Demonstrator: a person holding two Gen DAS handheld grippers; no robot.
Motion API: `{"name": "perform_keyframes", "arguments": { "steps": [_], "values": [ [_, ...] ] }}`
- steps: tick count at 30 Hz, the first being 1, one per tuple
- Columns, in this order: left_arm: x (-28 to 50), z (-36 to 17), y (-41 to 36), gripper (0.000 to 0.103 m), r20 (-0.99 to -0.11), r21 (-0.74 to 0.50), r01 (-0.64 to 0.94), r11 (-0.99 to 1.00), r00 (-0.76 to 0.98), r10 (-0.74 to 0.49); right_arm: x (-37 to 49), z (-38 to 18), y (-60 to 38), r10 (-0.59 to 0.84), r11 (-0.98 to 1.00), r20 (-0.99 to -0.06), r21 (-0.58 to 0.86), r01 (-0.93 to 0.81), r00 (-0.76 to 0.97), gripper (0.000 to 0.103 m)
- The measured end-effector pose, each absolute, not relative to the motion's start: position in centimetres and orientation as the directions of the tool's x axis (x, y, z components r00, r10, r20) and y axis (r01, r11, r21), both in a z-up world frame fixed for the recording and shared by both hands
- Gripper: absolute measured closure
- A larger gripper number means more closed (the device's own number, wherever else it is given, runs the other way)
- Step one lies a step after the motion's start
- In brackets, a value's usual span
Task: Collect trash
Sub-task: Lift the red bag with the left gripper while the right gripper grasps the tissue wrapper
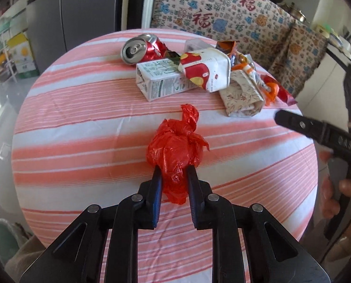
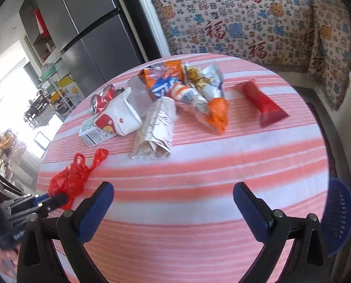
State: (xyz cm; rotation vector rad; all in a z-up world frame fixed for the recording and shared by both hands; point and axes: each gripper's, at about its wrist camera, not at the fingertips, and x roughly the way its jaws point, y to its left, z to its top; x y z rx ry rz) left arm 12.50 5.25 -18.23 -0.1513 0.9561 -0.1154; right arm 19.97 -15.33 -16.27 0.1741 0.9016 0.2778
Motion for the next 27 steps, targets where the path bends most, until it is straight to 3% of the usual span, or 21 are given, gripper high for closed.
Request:
{"name": "perform_keyframes", "arguments": {
  "steps": [5, 7, 9, 10, 21, 24, 26, 27],
  "values": [
    [13.0, -18.8, 5.0, 0.049, -0.792, -0.160, 0.036, 0.986, 0.592, -0.150, 25.3, -16.8, -12.1, 0.342, 0.940, -0.752, 0.276, -0.202, 0.563, 0.000],
    [12.9, -18.8, 4.9, 0.047, -0.791, -0.146, 0.044, 0.988, 0.594, -0.144, 26.9, -17.7, -11.6, 0.326, 0.945, -0.777, 0.266, -0.188, 0.538, 0.005],
    [12.6, -18.8, 5.0, 0.046, -0.789, -0.130, 0.051, 0.990, 0.599, -0.135, 27.7, -18.6, -11.4, 0.327, 0.945, -0.801, 0.263, -0.196, 0.502, 0.052],
    [12.4, -18.7, 4.9, 0.044, -0.787, -0.121, 0.052, 0.991, 0.603, -0.128, 27.5, -18.7, -11.6, 0.328, 0.944, -0.806, 0.264, -0.197, 0.492, 0.056],
    [12.1, -18.4, 5.4, 0.033, -0.791, -0.197, 0.099, 0.975, 0.571, -0.218, 17.5, -15.9, -16.5, 0.271, 0.960, -0.858, 0.206, -0.190, 0.436, 0.059],
    [12.0, -18.2, 5.2, 0.033, -0.800, -0.201, 0.136, 0.970, 0.549, -0.242, 17.0, -17.2, -17.0, 0.261, 0.960, -0.868, 0.187, -0.210, 0.422, 0.053],
    [12.1, -17.7, 5.2, 0.032, -0.800, -0.227, 0.179, 0.957, 0.527, -0.288, 17.1, -17.3, -17.6, 0.281, 0.955, -0.871, 0.212, -0.206, 0.404, 0.035],
    [12.1, -17.3, 5.0, 0.031, -0.799, -0.228, 0.203, 0.952, 0.520, -0.302, 17.2, -17.0, -17.7, 0.291, 0.952, -0.868, 0.222, -0.209, 0.402, 0.032]
  ]
}}
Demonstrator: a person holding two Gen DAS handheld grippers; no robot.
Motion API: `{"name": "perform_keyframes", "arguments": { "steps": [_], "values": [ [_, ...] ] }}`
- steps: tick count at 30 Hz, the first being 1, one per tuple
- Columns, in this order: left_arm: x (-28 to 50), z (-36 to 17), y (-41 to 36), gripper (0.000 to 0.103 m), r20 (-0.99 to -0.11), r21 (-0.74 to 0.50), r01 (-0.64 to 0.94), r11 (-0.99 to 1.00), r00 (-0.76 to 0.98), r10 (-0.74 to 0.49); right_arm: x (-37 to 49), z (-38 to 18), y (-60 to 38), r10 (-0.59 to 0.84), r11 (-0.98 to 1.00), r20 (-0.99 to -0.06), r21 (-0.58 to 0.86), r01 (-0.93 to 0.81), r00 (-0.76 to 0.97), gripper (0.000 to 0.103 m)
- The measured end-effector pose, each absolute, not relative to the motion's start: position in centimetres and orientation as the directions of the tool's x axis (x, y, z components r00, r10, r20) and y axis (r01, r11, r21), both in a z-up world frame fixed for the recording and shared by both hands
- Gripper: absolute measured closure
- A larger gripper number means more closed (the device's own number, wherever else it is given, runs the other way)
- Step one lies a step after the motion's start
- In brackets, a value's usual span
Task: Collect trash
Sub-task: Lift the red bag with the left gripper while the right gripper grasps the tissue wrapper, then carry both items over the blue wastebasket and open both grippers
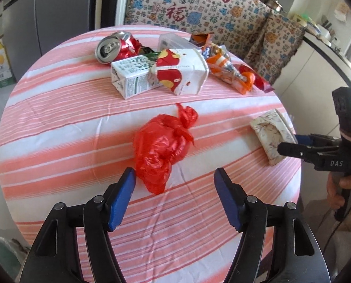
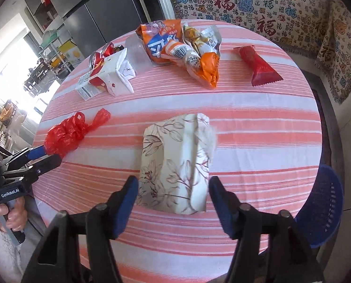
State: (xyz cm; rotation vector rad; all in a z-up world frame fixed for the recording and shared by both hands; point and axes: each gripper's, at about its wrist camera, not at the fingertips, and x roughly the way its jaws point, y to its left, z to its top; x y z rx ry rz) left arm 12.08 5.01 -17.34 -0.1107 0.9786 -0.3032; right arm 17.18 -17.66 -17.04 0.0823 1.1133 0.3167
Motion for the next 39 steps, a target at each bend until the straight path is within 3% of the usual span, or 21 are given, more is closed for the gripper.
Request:
{"name": "perform_keyframes", "arguments": {
  "steps": [2, 6, 10, 12, 13, 14, 15, 16, 17, 30, 39],
  "values": [
    [12.3, -16.5, 4.3, 0.021, -0.803, -0.204, 0.259, 0.944, 0.507, -0.312, 17.6, -16.3, -17.7, 0.299, 0.948, -0.870, 0.223, -0.229, 0.392, 0.030],
    [13.2, -15.5, 3.1, 0.021, -0.815, -0.093, 0.326, 0.941, 0.518, -0.260, 19.3, -16.1, -17.7, 0.277, 0.951, -0.903, 0.211, -0.225, 0.327, 0.028],
    [15.3, -16.4, 3.5, 0.023, -0.849, -0.109, 0.326, 0.939, 0.461, -0.258, 20.9, -16.6, -18.0, 0.285, 0.952, -0.920, 0.238, -0.192, 0.269, 0.028],
    [16.0, -17.0, 3.4, 0.030, -0.869, -0.091, 0.324, 0.942, 0.436, -0.234, 21.5, -16.9, -18.0, 0.303, 0.946, -0.922, 0.260, -0.194, 0.240, 0.028],
    [16.2, -17.3, 3.1, 0.039, -0.876, -0.086, 0.329, 0.941, 0.425, -0.228, 21.8, -17.0, -18.0, 0.312, 0.943, -0.921, 0.271, -0.192, 0.233, 0.028],
    [16.4, -17.6, 3.1, 0.055, -0.881, -0.084, 0.328, 0.941, 0.417, -0.224, 21.9, -17.3, -17.8, 0.317, 0.941, -0.922, 0.277, -0.196, 0.221, 0.030],
    [16.6, -17.8, 3.1, 0.064, -0.884, -0.095, 0.325, 0.941, 0.407, -0.230, 22.0, -17.5, -17.6, 0.319, 0.938, -0.925, 0.278, -0.207, 0.204, 0.037],
    [16.6, -17.8, 3.2, 0.067, -0.880, -0.110, 0.316, 0.942, 0.409, -0.240, 22.0, -17.6, -17.6, 0.315, 0.938, -0.927, 0.272, -0.214, 0.201, 0.062],
    [16.4, -17.7, 3.3, 0.071, -0.876, -0.113, 0.305, 0.946, 0.419, -0.240, 21.7, -17.4, -17.5, 0.315, 0.939, -0.925, 0.270, -0.212, 0.214, 0.063],
    [13.8, -13.8, 5.3, 0.074, -0.810, -0.149, 0.194, 0.970, 0.539, -0.232, 17.7, -11.4, -24.2, 0.194, 0.977, -0.892, 0.136, -0.166, 0.408, 0.064],
    [12.9, -10.5, -3.6, 0.074, -0.774, -0.175, 0.347, 0.921, 0.529, -0.347, 15.2, -9.3, -32.9, 0.132, 0.990, -0.858, 0.140, -0.022, 0.497, 0.064]
  ]
}}
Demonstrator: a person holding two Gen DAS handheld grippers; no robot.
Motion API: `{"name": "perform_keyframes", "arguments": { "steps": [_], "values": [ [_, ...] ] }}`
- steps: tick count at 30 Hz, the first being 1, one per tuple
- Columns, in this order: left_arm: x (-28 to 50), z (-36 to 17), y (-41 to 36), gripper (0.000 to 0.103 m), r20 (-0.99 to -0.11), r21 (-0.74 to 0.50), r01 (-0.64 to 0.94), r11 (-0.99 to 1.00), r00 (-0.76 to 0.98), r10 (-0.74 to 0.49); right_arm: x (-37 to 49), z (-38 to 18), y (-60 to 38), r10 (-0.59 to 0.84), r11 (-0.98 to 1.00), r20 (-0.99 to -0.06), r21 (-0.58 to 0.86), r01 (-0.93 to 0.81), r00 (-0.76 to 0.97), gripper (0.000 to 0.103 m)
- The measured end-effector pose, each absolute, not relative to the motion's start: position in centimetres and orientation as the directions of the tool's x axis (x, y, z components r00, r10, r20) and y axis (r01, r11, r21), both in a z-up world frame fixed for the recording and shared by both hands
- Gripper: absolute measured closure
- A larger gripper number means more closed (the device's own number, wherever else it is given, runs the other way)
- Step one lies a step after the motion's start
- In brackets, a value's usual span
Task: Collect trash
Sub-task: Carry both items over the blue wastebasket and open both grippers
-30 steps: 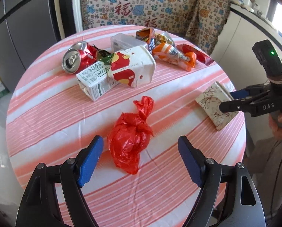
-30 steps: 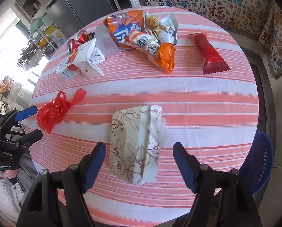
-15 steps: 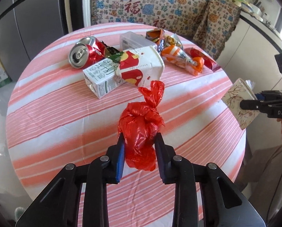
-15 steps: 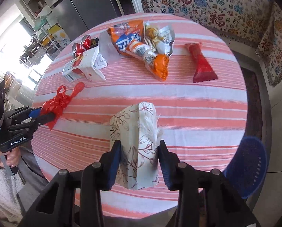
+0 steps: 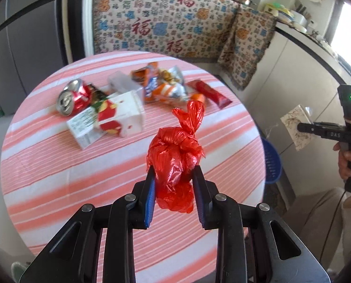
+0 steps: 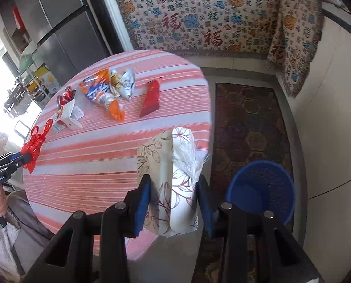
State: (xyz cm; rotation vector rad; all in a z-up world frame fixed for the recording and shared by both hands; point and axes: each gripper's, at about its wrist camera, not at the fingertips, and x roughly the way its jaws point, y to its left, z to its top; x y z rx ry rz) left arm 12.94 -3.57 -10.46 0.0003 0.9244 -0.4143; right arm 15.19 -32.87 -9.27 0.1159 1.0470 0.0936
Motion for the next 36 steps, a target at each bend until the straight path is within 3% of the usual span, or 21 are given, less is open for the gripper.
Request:
{"name": "perform_keyframes", "arguments": {
  "steps": [8, 17, 31, 34, 36],
  "values": [
    [13.6, -10.4, -19.3, 0.074, -0.762, -0.216, 0.526, 0.823, 0.436, -0.479, 13.1, -9.7, -42.4, -0.015, 0.982, -0.855, 0.086, 0.170, 0.518, 0.064],
    [15.8, -14.4, -34.8, 0.074, -0.789, -0.224, 0.613, 0.758, 0.343, -0.510, 13.1, -12.4, -50.5, -0.108, 0.945, -0.863, 0.065, 0.321, 0.493, 0.064],
    [18.9, -22.0, -43.9, 0.073, -0.849, -0.250, 0.612, 0.750, 0.233, -0.474, 14.9, -20.3, -58.6, -0.118, 0.894, -0.903, 0.084, 0.439, 0.413, 0.064],
    [19.1, -23.2, -45.0, 0.070, -0.856, -0.251, 0.614, 0.748, 0.220, -0.468, 15.5, -21.4, -59.3, -0.106, 0.895, -0.910, 0.088, 0.438, 0.401, 0.064],
    [19.3, -24.0, -45.6, 0.063, -0.860, -0.245, 0.614, 0.750, 0.220, -0.461, 15.6, -22.0, -59.6, -0.104, 0.896, -0.912, 0.086, 0.435, 0.396, 0.062]
  ]
}}
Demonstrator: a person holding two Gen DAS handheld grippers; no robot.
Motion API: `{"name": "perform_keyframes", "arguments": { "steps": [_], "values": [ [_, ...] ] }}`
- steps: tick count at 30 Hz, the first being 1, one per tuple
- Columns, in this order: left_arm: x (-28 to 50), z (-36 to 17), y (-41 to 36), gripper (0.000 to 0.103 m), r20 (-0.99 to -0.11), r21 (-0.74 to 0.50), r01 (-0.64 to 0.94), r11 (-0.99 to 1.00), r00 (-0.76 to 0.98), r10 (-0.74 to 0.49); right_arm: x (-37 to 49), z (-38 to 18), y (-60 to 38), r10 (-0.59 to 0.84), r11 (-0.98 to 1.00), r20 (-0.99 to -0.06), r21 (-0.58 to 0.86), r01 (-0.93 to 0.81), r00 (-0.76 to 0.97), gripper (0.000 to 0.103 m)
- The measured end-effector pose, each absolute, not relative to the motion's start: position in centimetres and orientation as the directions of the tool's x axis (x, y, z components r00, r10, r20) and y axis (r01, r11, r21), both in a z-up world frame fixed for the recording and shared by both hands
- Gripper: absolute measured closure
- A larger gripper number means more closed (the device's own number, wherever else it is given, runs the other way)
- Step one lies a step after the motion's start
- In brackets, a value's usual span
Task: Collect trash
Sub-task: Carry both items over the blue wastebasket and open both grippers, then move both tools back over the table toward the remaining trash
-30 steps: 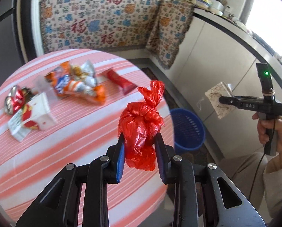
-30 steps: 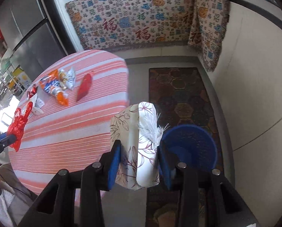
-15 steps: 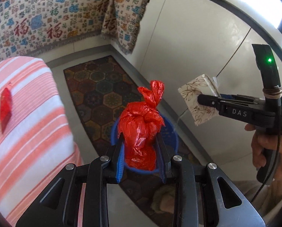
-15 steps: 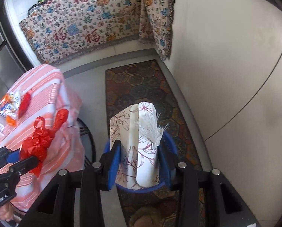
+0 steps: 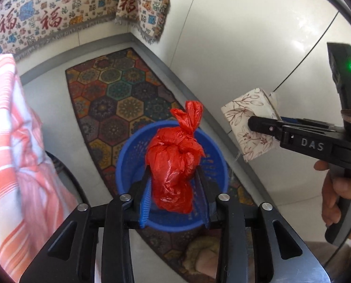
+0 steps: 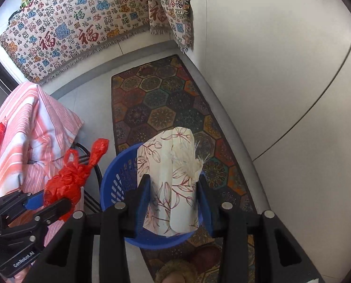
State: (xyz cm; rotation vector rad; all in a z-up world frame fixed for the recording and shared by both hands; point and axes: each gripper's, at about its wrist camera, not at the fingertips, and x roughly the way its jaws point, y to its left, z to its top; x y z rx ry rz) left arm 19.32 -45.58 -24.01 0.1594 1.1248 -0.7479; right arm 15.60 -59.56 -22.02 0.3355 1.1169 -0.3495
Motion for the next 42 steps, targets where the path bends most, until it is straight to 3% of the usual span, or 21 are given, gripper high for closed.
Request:
{"name": "perform_keyframes", "arguments": {
  "steps": [2, 3, 4, 9, 11, 13, 17, 23, 27, 30, 32, 36, 42],
  "values": [
    [19.2, -24.5, -46.1, 0.034, -0.858, -0.246, 0.617, 0.747, 0.220, -0.464, 15.8, -22.6, -59.8, -0.093, 0.898, -0.914, 0.095, 0.431, 0.396, 0.057],
    [19.2, -24.7, -46.3, 0.029, -0.854, -0.245, 0.614, 0.750, 0.229, -0.467, 16.0, -22.9, -59.8, -0.077, 0.899, -0.910, 0.114, 0.423, 0.408, 0.051],
    [19.4, -24.9, -46.4, 0.025, -0.851, -0.245, 0.610, 0.753, 0.238, -0.469, 16.0, -23.0, -59.8, -0.064, 0.900, -0.907, 0.128, 0.417, 0.417, 0.036],
    [19.5, -23.9, -45.1, 0.025, -0.827, -0.259, 0.588, 0.766, 0.274, -0.490, 15.9, -22.6, -59.6, -0.069, 0.896, -0.893, 0.140, 0.421, 0.445, 0.033],
    [18.3, -22.1, -43.6, 0.018, -0.798, -0.232, 0.598, 0.768, 0.334, -0.501, 15.6, -21.8, -59.3, -0.098, 0.895, -0.876, 0.131, 0.427, 0.473, 0.033],
    [16.8, -20.2, -41.7, 0.013, -0.760, -0.214, 0.595, 0.774, 0.396, -0.515, 15.2, -20.4, -58.6, -0.128, 0.898, -0.849, 0.120, 0.424, 0.512, 0.033],
    [13.7, -17.2, -36.8, 0.012, -0.716, -0.251, 0.576, 0.778, 0.430, -0.549, 14.4, -16.3, -55.2, -0.177, 0.922, -0.759, 0.094, 0.376, 0.626, 0.033],
    [10.1, -14.7, -29.5, 0.012, -0.743, -0.267, 0.559, 0.785, 0.400, -0.537, 14.4, -11.8, -47.4, -0.171, 0.968, -0.626, 0.038, 0.248, 0.761, 0.033],
    [8.8, -14.6, -24.3, 0.012, -0.770, -0.213, 0.513, 0.832, 0.436, -0.466, 15.3, -10.5, -41.2, -0.103, 0.992, -0.584, 0.004, 0.129, 0.805, 0.033],
    [8.5, -15.3, -20.1, 0.011, -0.785, -0.138, 0.448, 0.883, 0.494, -0.373, 16.4, -10.8, -36.3, -0.031, 0.999, -0.604, -0.005, 0.035, 0.796, 0.033],
    [8.7, -15.6, -17.0, 0.002, -0.780, -0.103, 0.381, 0.919, 0.542, -0.313, 16.8, -11.4, -33.1, 0.022, 1.000, -0.631, 0.006, -0.024, 0.776, 0.033],
    [9.1, -16.1, -12.8, 0.001, -0.767, -0.024, 0.303, 0.953, 0.606, -0.212, 17.2, -13.5, -26.8, 0.122, 0.990, -0.690, 0.033, -0.137, 0.713, 0.033],
    [10.7, -17.8, -7.5, 0.001, -0.775, -0.035, 0.192, 0.981, 0.614, -0.148, 17.9, -17.1, -20.7, 0.158, 0.971, -0.747, -0.001, -0.238, 0.646, 0.033]
  ]
}}
